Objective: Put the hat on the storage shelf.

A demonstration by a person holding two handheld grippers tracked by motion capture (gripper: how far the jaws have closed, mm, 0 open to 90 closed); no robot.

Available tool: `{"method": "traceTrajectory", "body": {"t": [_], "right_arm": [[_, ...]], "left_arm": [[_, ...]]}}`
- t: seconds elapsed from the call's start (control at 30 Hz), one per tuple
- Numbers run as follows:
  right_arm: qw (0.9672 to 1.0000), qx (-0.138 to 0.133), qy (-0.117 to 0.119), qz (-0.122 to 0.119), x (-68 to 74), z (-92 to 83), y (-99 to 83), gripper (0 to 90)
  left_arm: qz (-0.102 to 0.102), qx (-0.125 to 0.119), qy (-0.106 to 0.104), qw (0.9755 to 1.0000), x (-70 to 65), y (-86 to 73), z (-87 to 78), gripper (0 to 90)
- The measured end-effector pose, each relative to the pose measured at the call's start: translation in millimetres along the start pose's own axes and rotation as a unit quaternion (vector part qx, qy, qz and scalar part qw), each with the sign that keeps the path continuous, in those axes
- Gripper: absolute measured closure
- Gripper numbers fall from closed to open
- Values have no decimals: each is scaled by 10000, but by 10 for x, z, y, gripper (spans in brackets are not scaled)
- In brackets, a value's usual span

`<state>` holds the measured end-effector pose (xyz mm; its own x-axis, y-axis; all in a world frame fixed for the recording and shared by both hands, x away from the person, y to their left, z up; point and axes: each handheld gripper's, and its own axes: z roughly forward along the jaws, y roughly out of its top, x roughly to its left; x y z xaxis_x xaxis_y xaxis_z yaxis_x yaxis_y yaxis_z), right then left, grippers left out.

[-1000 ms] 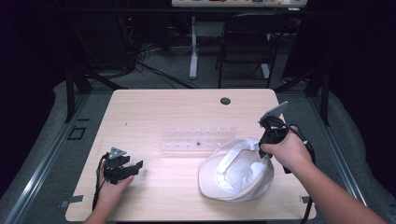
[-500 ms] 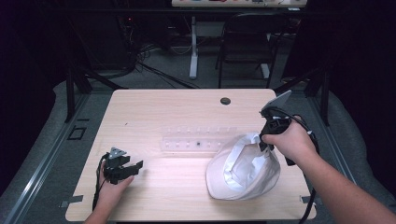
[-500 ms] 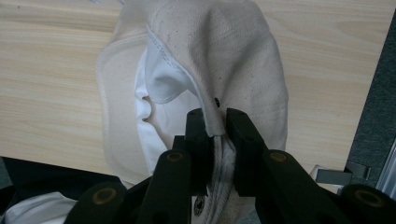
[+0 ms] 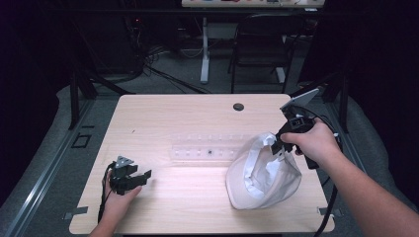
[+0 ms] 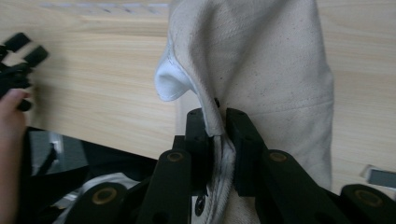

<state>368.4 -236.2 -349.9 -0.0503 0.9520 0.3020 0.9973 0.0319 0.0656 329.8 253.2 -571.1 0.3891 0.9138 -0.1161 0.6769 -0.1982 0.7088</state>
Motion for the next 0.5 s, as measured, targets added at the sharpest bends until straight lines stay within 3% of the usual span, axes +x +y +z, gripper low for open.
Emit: {"method": "traceTrajectory", "body": {"t": [0.03,0.3,0.5], "right_arm": [[9998,-74,168,99,-14,1,-6,797],[9960,11,827,326,-113,-41,-11,797],[9889,-47,1401,494,-159,-75,-24,799]], "left_arm": [[-2,1,-3,10000,0,0,0,370],[-24,-19,8,10000,-7,-3,9,370],[-14,-15,4,10000,-9,-3,8,370]]}}
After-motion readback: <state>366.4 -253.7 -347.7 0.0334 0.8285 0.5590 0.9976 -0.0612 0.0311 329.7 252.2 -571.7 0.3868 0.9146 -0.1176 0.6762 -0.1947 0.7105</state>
